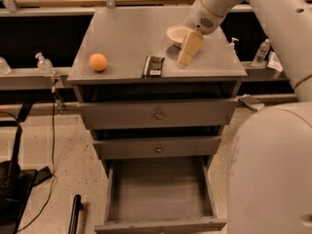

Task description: Place rxbar chocolate into bottom drawer

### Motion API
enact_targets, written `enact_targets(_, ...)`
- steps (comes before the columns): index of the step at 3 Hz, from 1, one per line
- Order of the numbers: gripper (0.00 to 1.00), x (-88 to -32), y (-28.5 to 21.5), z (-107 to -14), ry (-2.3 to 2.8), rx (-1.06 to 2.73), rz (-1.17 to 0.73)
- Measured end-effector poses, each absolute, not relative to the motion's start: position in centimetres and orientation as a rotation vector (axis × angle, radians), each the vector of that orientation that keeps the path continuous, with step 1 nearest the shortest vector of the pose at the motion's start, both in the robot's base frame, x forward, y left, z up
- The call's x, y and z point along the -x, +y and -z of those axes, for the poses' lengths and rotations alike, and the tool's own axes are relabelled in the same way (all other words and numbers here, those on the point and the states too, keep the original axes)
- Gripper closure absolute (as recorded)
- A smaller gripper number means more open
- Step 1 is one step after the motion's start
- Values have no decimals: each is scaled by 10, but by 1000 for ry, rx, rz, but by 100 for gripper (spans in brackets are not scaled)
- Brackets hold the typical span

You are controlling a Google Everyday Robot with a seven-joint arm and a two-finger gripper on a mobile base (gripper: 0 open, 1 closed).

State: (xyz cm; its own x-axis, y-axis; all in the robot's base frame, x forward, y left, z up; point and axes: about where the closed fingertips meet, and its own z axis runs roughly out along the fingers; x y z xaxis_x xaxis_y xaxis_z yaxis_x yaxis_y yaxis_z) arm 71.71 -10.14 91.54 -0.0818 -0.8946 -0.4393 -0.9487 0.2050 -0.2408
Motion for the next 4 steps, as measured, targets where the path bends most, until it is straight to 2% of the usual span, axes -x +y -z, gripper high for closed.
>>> enact_targets(1, 0, -758, -75, -853, 2146, 1660, -214)
enact_targets(3, 0, -759, -69, -848, 2142, 1685, -206)
enact_targets(4, 0, -754, -34, -829, 2106, 1846, -172)
